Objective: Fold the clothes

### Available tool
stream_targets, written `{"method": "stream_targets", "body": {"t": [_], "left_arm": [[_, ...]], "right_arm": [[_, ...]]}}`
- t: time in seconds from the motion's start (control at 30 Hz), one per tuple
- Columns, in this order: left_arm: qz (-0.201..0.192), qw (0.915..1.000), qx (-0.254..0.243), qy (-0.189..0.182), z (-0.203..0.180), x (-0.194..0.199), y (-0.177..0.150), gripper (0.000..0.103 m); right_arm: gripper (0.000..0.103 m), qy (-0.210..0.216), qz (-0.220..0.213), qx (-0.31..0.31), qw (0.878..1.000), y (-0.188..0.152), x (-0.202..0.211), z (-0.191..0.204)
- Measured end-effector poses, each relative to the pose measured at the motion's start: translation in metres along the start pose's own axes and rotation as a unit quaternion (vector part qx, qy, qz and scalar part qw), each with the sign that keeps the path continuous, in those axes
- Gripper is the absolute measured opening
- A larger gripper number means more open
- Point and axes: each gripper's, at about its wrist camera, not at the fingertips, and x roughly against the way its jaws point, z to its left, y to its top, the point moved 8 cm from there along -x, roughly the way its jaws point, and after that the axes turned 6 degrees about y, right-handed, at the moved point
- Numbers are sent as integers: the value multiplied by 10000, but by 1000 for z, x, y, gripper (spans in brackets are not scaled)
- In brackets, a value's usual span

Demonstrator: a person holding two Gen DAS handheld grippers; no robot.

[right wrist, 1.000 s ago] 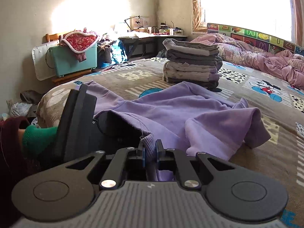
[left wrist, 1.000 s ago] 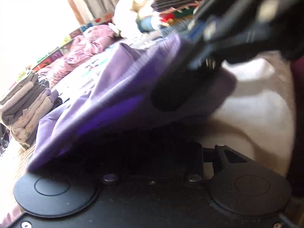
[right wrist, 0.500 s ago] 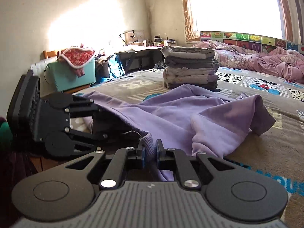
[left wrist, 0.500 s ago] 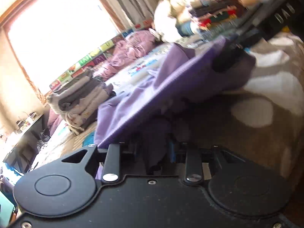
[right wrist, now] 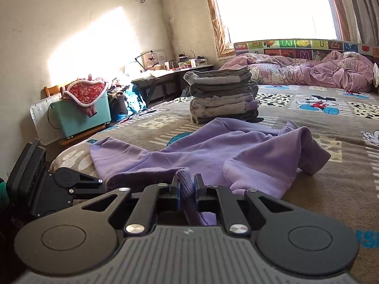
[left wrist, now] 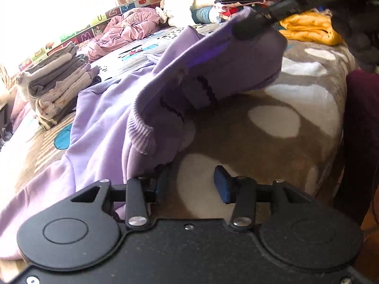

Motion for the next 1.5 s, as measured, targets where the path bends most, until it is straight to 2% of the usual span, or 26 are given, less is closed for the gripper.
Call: {"method": "stream_targets", "body": {"t": [0.13,0.17,0.2,0.23,0.27,0.3,0.37,0.47,0.53,0.77,0.87,0.9,0.93,1.0,1.03,1.07,1.1,1.13,1.2,1.23,1.27,1.3,1.37,1.4,1.43,1.5], "left_arm": [[190,9941,957,-483,23,-26,18,45],[120,9919,1197,-419,32,-29,25,45],[-128,9920,1251,120,46,-28,35,28],[-703,9864,931,1160,58,-14,48,15],[-1273,9692,626,2014,66,3,61,6],[-1748,9632,499,1979,62,18,66,17],[-1280,9803,476,1427,51,10,53,47],[-635,9909,-515,1073,22,6,18,46],[-308,9879,-1124,1020,11,12,-2,47],[-569,9829,-1093,1369,33,63,2,46],[-772,9742,-1351,1636,29,72,5,61],[-778,9713,-1500,1672,25,72,6,62],[-774,9684,-1662,1689,21,70,6,62],[-654,9632,-2097,1551,10,61,1,65],[-554,9600,-2196,1647,10,51,0,65],[-453,9565,-2295,1742,10,40,-2,65],[-369,9539,-2367,1807,10,31,-2,65],[-369,9567,-2313,1729,13,28,1,65],[-388,9673,-2067,1421,22,21,12,57],[-299,9745,-1933,1097,28,13,18,47],[-210,9805,-1796,772,35,7,26,29],[-93,9848,-1679,431,42,-1,32,22],[422,9829,-1786,-150,61,-25,44,13],[508,9803,-1910,43,75,-35,56,10],[146,9793,-1937,571,84,-29,76,10],[-629,9665,-1938,1563,100,-9,115,9]], "right_arm": [[13,-57,111,178,9998,-5,-8,9],[13,-122,36,197,9997,-2,-7,9],[13,-181,-68,244,9995,3,-4,9],[12,-217,-173,328,9991,8,-1,11],[12,-254,-278,412,9984,13,2,13],[12,-274,-329,565,9975,16,4,17],[12,-246,-172,975,9948,13,5,31],[12,-293,141,1342,9904,-6,1,40],[11,-297,358,1517,9873,-25,-4,46],[11,-534,548,1656,9832,-55,-15,53],[14,-415,546,2004,9773,-61,-7,68],[26,-307,542,2132,9750,-63,-4,74],[47,-248,525,2296,9715,-66,-1,80],[70,-287,519,2719,9605,-72,4,89],[78,-370,628,2929,9534,-75,1,90],[79,-453,737,3137,9456,-79,-1,90],[77,-577,884,3373,9355,-83,-6,89],[66,-708,1038,3605,9243,-87,-13,85],[48,-733,1243,3671,9189,-85,-26,77],[38,-692,1371,3600,9202,-82,-32,71],[27,-617,1532,3471,9232,-76,-37,64],[11,-541,1692,3340,9257,-71,-43,57],[11,-356,1773,2610,9482,-40,-51,33],[11,-499,1653,2402,9553,-18,-54,20],[11,-762,1487,2330,9580,6,-57,4],[11,-1101,745,2685,9541,40,-44,8]]}}
